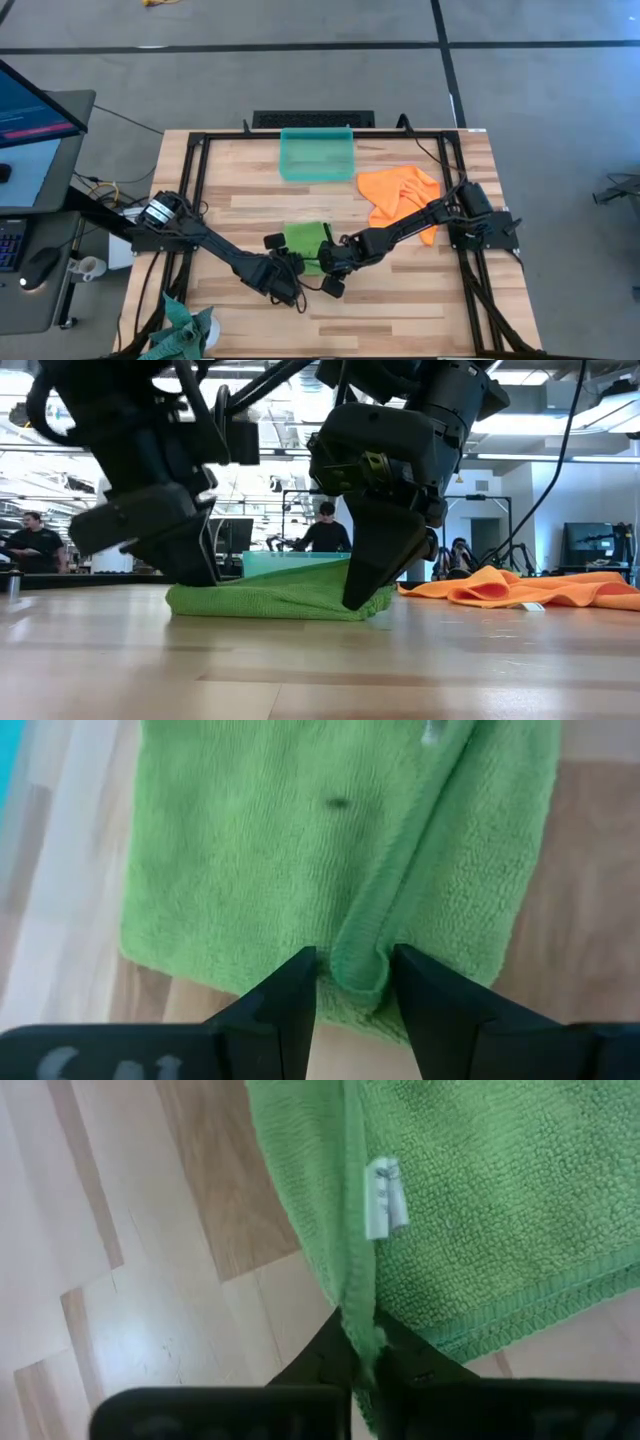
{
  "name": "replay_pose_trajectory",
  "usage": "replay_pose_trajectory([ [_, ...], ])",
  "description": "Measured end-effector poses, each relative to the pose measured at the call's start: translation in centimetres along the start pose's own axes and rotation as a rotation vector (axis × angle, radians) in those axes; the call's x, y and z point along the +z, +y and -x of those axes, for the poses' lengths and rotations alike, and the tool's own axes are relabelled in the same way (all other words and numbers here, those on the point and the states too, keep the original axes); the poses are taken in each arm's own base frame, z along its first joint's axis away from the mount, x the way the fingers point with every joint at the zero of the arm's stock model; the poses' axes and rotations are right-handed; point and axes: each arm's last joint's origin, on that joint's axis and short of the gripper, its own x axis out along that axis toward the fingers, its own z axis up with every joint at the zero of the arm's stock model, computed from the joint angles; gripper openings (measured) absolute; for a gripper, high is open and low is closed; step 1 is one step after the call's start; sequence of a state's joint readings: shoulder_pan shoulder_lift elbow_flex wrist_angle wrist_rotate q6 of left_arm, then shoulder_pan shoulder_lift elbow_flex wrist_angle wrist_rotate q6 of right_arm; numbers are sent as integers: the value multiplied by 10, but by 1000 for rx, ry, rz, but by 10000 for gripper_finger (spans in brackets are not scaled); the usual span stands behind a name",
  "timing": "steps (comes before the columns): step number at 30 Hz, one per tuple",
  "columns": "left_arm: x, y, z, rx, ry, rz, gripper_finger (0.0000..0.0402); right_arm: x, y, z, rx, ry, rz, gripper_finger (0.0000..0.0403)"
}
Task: Roll microfiber towels into tight, uniform cylinder then place into a basket
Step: Roll the green towel
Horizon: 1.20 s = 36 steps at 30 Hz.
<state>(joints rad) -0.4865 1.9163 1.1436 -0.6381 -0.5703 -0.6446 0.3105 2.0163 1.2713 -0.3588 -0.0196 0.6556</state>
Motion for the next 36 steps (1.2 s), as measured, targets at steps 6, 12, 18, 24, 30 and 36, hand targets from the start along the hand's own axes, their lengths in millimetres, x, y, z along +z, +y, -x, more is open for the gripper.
replay_pose_trajectory([
  [6,-5,3,-5,0,17,20,128,-3,3,0,-61,-48,16,77],
  [12,-5,2,-5,-12,10,18,128,-2,3,0,-71,-55,22,126],
  [18,-5,2,-5,-14,13,16,128,1,-1,0,-73,-55,13,173],
  [24,-6,2,-5,-18,17,14,128,4,-10,5,-67,-7,-10,196],
  [30,-6,1,-5,-19,19,9,128,2,-9,28,-105,7,-7,200],
  [36,-6,1,-5,-19,20,8,128,-15,8,59,-206,-41,70,192],
])
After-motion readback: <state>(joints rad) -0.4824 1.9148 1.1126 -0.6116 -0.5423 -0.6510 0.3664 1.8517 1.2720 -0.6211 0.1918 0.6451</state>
